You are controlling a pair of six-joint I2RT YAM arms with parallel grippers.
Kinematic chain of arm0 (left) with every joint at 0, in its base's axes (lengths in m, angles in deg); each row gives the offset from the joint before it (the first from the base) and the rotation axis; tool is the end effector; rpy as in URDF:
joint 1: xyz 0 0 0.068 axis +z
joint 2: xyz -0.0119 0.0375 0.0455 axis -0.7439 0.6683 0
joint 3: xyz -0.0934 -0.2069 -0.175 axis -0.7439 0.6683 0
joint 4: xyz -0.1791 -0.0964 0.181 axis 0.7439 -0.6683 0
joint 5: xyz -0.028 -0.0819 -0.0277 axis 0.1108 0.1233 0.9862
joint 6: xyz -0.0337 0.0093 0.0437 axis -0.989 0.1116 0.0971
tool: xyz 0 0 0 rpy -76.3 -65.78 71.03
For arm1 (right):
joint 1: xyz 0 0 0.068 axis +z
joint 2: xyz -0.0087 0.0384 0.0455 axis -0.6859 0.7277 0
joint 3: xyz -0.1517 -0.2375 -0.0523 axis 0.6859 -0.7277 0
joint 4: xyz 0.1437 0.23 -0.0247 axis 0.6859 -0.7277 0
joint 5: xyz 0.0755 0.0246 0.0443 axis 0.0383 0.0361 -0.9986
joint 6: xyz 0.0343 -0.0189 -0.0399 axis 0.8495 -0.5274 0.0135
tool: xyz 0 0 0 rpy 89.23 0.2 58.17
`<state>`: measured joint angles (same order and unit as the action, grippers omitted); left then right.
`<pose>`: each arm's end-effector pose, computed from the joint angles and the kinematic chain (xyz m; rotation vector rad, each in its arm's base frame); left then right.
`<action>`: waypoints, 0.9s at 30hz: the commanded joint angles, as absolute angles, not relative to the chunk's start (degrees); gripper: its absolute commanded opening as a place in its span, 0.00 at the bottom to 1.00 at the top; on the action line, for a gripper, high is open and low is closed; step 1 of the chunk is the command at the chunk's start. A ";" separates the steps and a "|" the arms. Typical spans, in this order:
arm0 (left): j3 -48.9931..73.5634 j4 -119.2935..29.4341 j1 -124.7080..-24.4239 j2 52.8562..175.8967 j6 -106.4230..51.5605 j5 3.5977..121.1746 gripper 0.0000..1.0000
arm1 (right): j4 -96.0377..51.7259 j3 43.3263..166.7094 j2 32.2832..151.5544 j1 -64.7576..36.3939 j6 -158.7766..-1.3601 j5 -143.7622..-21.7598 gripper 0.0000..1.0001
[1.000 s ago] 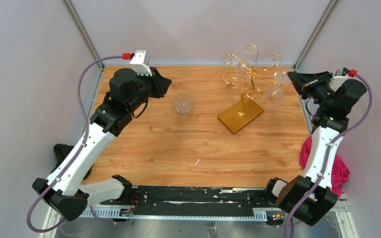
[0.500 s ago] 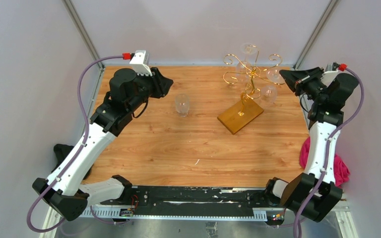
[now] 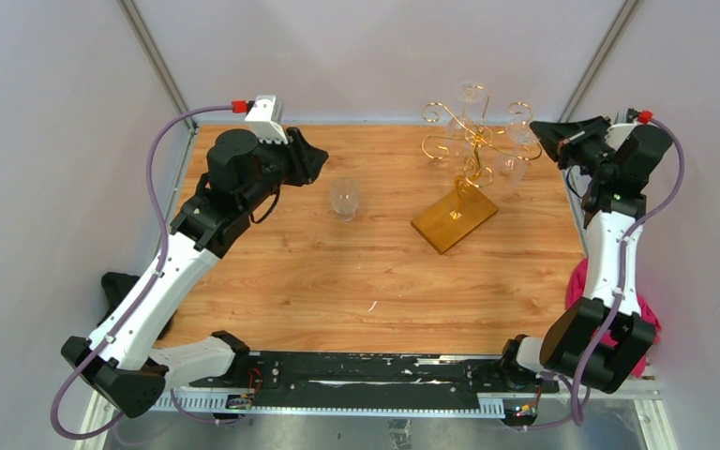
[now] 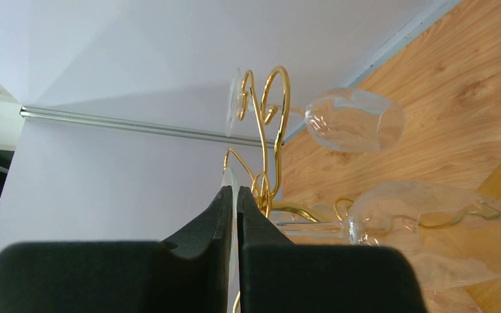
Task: Take the wine glass off the wine glass rack
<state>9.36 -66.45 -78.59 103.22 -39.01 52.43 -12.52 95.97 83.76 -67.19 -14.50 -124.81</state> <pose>0.2168 -0.1265 0.4546 0.0911 1.7642 -0.6631 0.2852 -0.0941 0.4155 0.6430 1.5726 1.3033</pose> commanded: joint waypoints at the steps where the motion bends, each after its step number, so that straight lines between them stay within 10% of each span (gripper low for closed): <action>1: 9.31 -66.81 -78.74 103.36 -38.79 51.83 0.41 | -8.91 99.63 85.24 -66.97 -14.77 -123.96 0.00; 27: 9.01 -65.45 -78.74 105.21 -40.24 53.77 0.41 | -27.55 89.87 66.41 -74.68 -24.67 -125.17 0.00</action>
<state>9.36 -66.56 -78.59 104.57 -39.91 53.11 -21.05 90.40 71.28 -75.43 -21.02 -124.16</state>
